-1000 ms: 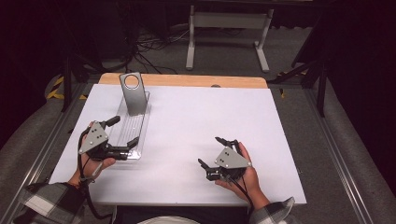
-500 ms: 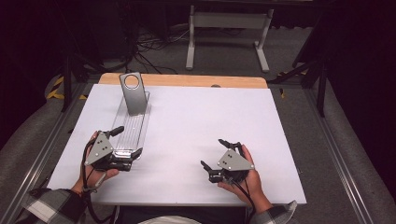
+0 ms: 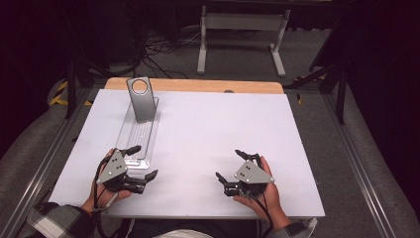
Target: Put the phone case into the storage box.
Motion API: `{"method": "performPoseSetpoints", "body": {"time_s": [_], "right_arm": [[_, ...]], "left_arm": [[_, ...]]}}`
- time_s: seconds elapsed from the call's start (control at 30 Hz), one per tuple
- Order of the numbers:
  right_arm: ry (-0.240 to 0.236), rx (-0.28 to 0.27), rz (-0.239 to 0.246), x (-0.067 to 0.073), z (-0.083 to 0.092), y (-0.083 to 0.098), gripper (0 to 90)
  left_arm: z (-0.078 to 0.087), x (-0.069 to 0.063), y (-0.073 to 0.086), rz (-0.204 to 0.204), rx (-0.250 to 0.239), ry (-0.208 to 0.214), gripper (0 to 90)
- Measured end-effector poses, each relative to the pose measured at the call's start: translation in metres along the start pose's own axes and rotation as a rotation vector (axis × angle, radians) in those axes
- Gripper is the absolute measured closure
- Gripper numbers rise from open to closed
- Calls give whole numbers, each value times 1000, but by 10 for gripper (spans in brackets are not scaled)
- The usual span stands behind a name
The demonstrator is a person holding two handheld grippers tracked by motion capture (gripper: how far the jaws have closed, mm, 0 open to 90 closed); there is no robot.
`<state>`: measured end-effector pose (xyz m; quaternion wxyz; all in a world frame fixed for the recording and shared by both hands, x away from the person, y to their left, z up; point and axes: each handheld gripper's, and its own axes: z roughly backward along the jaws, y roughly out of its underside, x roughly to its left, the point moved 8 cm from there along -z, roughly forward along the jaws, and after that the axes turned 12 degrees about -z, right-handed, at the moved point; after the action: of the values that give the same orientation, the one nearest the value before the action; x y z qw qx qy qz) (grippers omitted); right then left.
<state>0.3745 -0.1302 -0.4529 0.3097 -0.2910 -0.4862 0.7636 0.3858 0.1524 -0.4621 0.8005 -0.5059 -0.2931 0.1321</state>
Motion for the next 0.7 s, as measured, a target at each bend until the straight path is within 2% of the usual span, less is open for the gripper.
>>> {"method": "performPoseSetpoints", "body": {"time_s": [0.1,0.2,0.4,0.7], "right_arm": [[-1,5,17,1,1,2,102],[-2,1,13,0,1,2,97],[-1,-24,-9,-3,2,-2,90],[1,-14,1,-2,0,-1,90]], "left_arm": [[-5,-2,1,-14,9,19,57],[-7,-5,0,-17,5,29,54],[-6,-5,0,-22,5,27,53],[-2,-3,-1,-15,-7,31,55]]}}
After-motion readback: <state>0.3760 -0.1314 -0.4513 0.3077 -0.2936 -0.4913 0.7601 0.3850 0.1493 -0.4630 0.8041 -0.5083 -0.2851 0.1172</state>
